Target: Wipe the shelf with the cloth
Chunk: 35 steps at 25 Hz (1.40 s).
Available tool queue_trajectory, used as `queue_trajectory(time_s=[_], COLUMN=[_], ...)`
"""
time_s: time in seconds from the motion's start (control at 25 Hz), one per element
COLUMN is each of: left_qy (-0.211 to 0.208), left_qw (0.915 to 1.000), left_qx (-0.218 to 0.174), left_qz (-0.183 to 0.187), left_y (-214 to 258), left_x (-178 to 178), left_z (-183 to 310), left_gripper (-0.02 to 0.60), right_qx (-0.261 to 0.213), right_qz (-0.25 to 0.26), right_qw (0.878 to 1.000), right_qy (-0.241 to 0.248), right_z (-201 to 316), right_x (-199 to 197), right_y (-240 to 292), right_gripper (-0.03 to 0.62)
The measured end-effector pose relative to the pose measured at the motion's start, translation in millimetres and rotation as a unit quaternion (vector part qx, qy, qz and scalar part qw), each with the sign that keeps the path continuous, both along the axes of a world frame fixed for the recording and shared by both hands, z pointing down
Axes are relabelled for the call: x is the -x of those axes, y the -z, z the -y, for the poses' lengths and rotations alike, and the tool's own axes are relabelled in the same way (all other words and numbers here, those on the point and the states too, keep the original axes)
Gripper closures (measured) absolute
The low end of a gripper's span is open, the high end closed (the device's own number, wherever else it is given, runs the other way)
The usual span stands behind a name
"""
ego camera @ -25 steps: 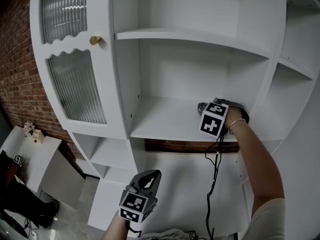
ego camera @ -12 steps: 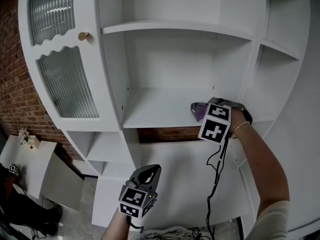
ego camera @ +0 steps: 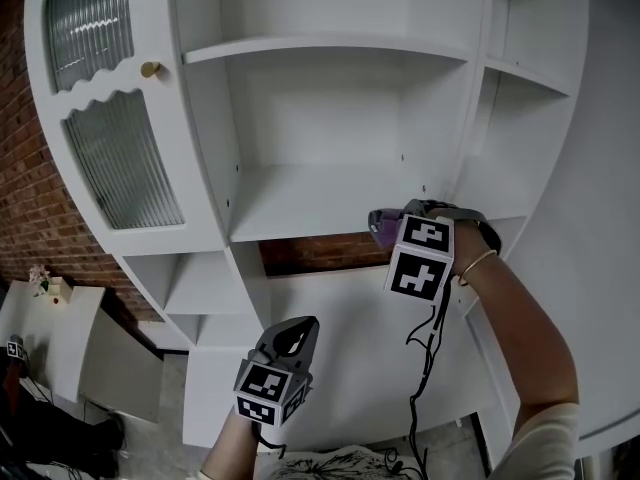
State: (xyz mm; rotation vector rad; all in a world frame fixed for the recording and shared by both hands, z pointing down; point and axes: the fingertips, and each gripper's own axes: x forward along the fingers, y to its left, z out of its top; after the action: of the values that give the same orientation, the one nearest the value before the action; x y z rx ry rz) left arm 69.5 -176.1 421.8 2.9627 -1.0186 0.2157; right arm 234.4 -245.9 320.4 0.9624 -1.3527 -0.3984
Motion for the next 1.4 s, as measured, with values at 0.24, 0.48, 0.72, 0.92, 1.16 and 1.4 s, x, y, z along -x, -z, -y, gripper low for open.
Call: queue_trajectory(time_s=[0.24, 0.48, 0.72, 0.92, 1.16, 1.4], left_qy=[0.004, 0.027, 0.073, 0.092, 0.091, 0.096], left_qw=[0.9998, 0.9989, 0.9946, 0.9927, 0.9922, 0.9926], left_qx=[-0.004, -0.011, -0.026, -0.043, -0.042, -0.038], left_qz=[-0.019, -0.037, -0.069, -0.065, -0.074, -0.063], left_y=[8.5, 14.1, 17.1, 14.7, 1.6, -14.0], left_x=[-0.6, 5.4, 35.2, 54.2, 66.7, 70.9], left_z=[-3.2, -2.3, 9.2, 12.0, 10.7, 11.4], left_gripper=[0.569, 0.569, 0.569, 0.569, 0.569, 0.569], right_qx=[-0.034, -0.150, -0.265, -0.291, -0.247, -0.230], right_qz=[0.015, 0.156, 0.360, 0.457, 0.531, 0.574], right_qw=[0.999, 0.976, 0.894, 0.839, 0.807, 0.784], right_qy=[0.003, 0.020, 0.010, 0.051, 0.070, 0.055], right_z=[-27.6, -35.0, -40.8, -60.1, -82.3, -89.3], right_x=[7.3, 34.4, 47.3, 65.2, 81.9, 82.0], right_y=[10.2, 9.0, -9.1, -42.7, -94.8, -122.0], right_gripper=[0.507, 0.507, 0.508, 0.507, 0.508, 0.513])
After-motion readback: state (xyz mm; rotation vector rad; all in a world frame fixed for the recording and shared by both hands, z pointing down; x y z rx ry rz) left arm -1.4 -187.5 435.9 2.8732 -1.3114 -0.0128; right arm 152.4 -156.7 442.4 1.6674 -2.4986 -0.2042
